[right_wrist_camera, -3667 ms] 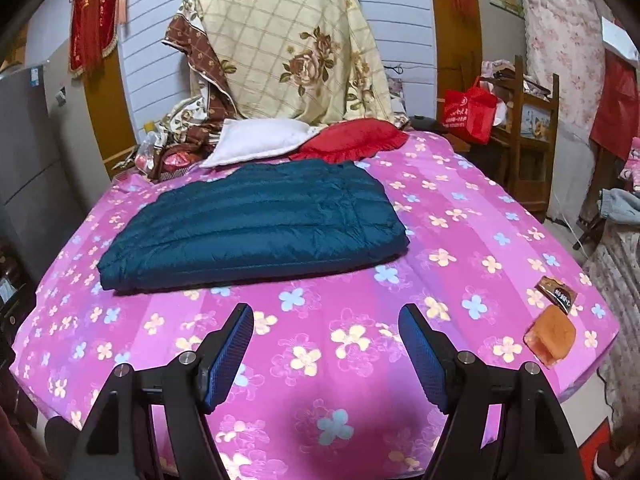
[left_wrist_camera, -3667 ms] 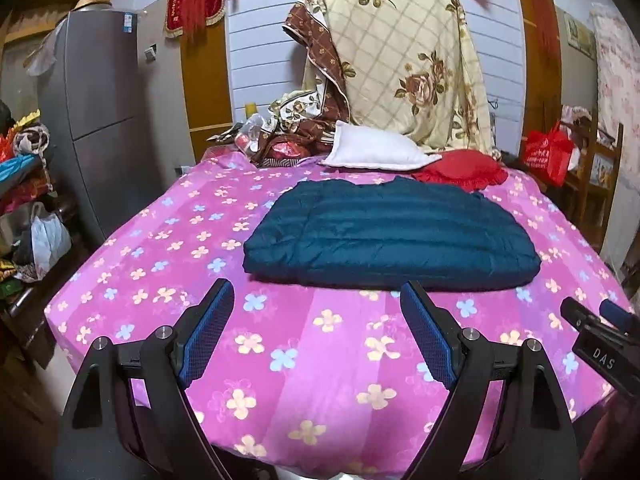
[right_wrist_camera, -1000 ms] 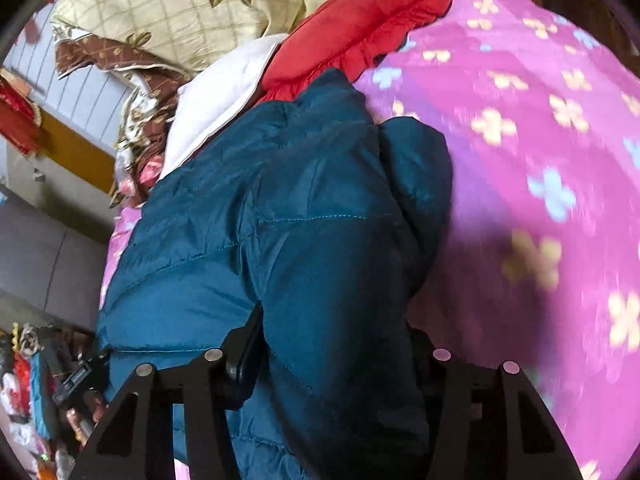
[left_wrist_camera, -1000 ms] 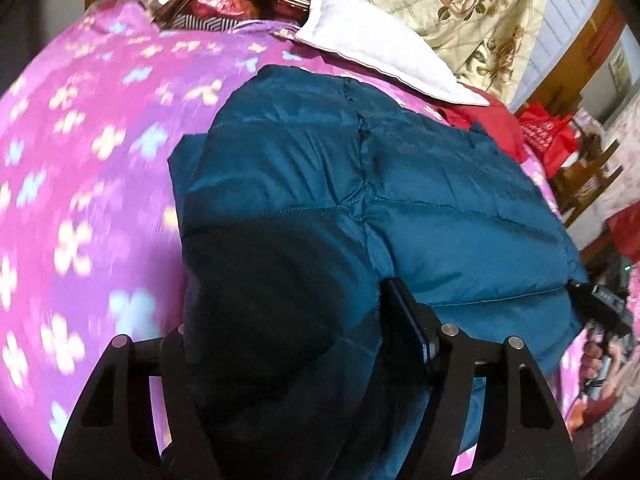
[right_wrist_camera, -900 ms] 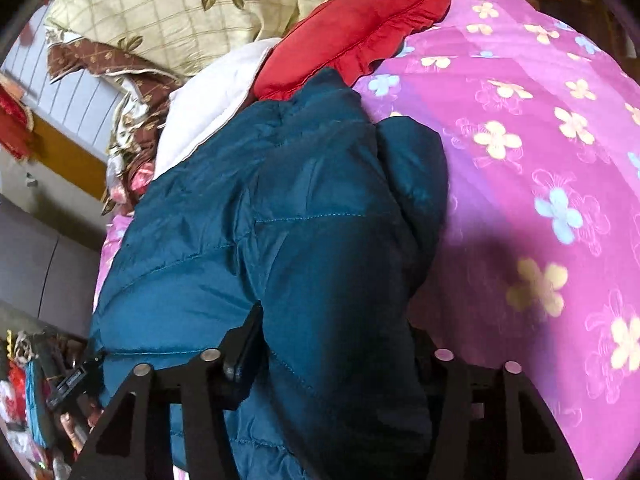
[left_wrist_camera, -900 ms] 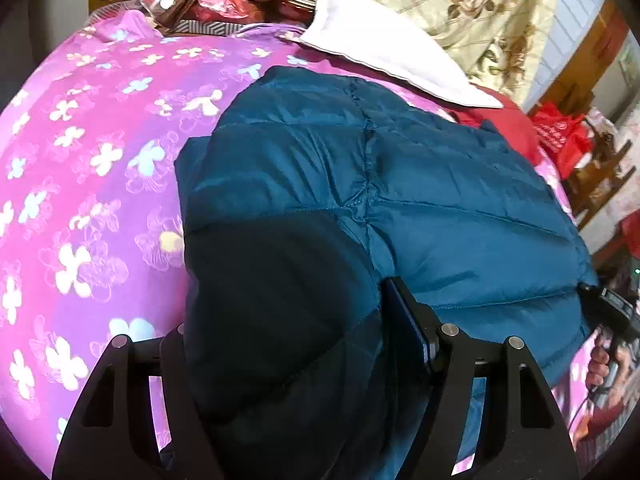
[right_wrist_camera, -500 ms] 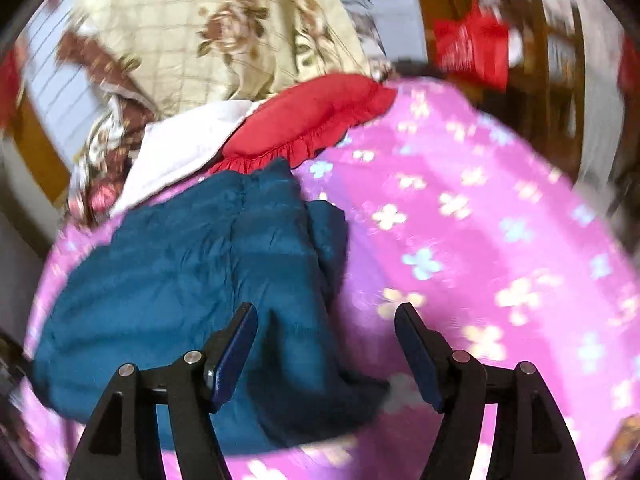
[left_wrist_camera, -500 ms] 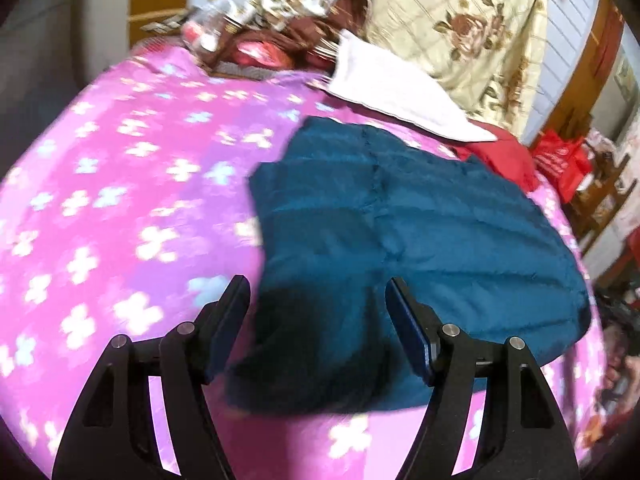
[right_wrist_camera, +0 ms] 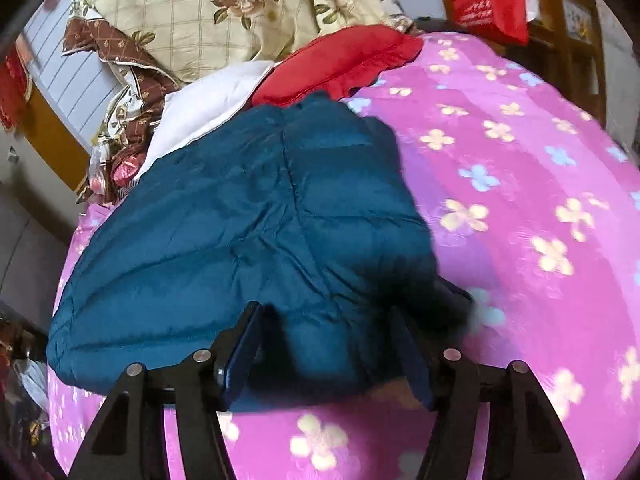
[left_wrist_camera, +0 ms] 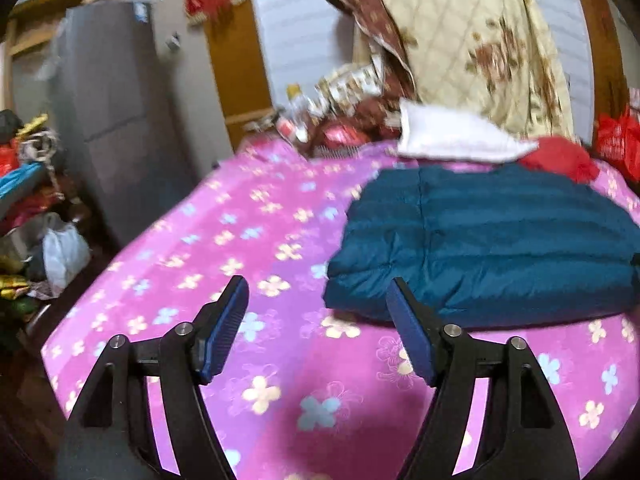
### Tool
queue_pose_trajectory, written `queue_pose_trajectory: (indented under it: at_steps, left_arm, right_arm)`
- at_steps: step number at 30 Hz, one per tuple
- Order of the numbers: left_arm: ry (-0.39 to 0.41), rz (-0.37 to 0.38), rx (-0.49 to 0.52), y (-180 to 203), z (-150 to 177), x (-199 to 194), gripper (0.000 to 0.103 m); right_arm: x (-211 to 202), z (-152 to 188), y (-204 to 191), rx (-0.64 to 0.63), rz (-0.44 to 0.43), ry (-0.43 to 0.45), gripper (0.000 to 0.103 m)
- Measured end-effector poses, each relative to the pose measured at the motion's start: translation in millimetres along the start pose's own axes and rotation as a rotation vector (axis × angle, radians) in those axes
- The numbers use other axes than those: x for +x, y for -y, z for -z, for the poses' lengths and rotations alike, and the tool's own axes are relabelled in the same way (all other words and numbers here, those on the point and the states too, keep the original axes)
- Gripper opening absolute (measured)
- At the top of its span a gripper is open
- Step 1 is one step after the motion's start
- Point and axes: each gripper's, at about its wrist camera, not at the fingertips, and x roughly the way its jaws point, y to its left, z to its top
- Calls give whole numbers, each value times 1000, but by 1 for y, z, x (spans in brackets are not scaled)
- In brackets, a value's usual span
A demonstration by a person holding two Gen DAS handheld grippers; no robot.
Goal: Fold large clothes
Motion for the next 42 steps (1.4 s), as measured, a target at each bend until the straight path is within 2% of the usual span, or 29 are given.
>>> queue_pose_trajectory:
  at_steps: [5, 9, 12, 15, 18, 19, 20, 21, 24, 27, 33, 36, 42]
  left_arm:
    - [114, -14, -89, -17, 3, -59, 86]
    - [134, 16, -134, -21, 5, -99, 86]
    - [142, 33, -120, -15, 8, -128, 86]
    - [152, 72, -113, -12, 12, -156, 86]
    - [152, 125, -151, -15, 18, -180, 87]
    - [151, 147, -172, -18, 21, -187, 89]
    - [148, 168, -195, -20, 23, -193, 98]
    - [146, 183, -218, -22, 25, -198, 103]
    - [158, 216, -234, -22, 31, -213, 103]
    - [138, 217, -183, -14, 36, -220, 103]
    - [41, 248, -78, 12, 50, -210, 103]
    - [-28, 271, -40, 24, 57, -199, 103]
    - [-77, 252, -32, 31, 64, -190, 103]
  right_arm:
    - [-73, 48, -18, -119, 53, 85, 62]
    - [-127, 105, -32, -167, 48, 143, 64]
    - [-150, 142, -38, -194, 61, 185, 65]
    - [-174, 177, -43, -177, 90, 222, 66]
    - [-187, 195, -35, -105, 65, 215, 66]
    - [-189, 197, -34, -96, 65, 213, 66]
    - [-192, 201, -34, -94, 79, 211, 66]
    - [-196, 204, -36, -104, 111, 212, 66]
    - [-207, 211, -45, -137, 170, 240, 66]
    - [-213, 219, -56, -163, 162, 251, 69]
    - [-203, 236, -83, -277, 199, 248, 70]
    - [-200, 238, -87, -288, 206, 252, 70]
    - [-190, 239, -85, -281, 236, 223, 70]
